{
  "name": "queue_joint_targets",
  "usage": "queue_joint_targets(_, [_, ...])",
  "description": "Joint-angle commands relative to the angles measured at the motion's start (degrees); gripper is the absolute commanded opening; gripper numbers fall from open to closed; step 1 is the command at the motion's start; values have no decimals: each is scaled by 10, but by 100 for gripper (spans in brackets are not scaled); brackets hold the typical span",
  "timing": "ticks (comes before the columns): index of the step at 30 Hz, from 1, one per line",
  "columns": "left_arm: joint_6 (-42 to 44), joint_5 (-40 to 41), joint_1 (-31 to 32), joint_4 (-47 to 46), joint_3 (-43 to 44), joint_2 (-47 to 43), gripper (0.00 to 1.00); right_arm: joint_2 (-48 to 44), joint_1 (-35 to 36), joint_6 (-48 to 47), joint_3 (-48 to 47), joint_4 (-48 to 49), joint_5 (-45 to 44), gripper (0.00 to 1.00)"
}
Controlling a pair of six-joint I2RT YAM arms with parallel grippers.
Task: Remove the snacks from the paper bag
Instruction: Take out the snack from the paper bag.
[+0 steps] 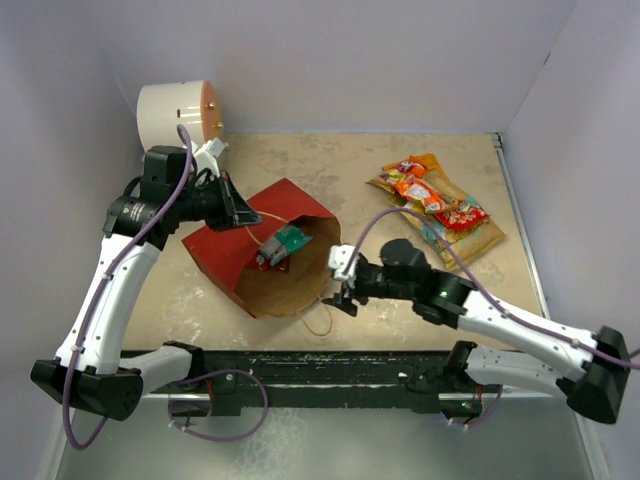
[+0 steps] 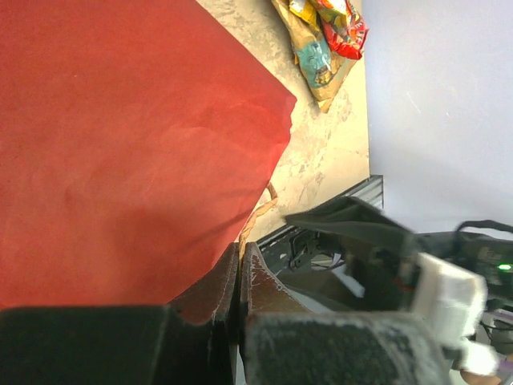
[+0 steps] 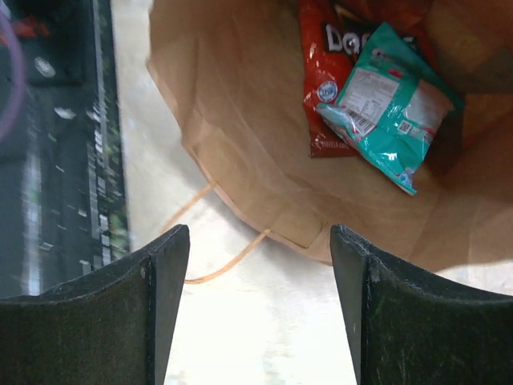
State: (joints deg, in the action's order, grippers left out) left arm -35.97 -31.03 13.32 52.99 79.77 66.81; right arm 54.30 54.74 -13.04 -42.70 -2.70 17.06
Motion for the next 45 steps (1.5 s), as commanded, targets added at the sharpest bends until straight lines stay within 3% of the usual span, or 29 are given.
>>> queue_joint_targets(1, [-18,1,2,-40,-11,-21,0,80,20,-158,-14,81,-56,74])
queue_joint_targets(5, [-20,-6,2,-53,-19,-17,0,158,21,-224,-38,130,-95,76])
queue_joint_targets(9, [-16,-15,2,-48,-13,-10,0,238,23,-352,-94,70,-90,76])
queue_joint_targets(14, [0,-30,2,-38,-14,-9,0,314,23,-464,-118,88,-150,78])
queue_joint_targets(22, [61,-2,2,5,38,-2,0,429,23,-499,-145,194,-210,80])
queue_joint_targets(35, [99,-5,3,43,54,-10,0,573,21,-484,-252,230,-250,80])
queue_joint_targets(40, [116,4,3,64,61,-10,0,616,12,-496,-276,222,-234,69])
queue_joint_targets(45, [128,20,4,73,75,-6,0,633,11,-487,-309,195,-241,47])
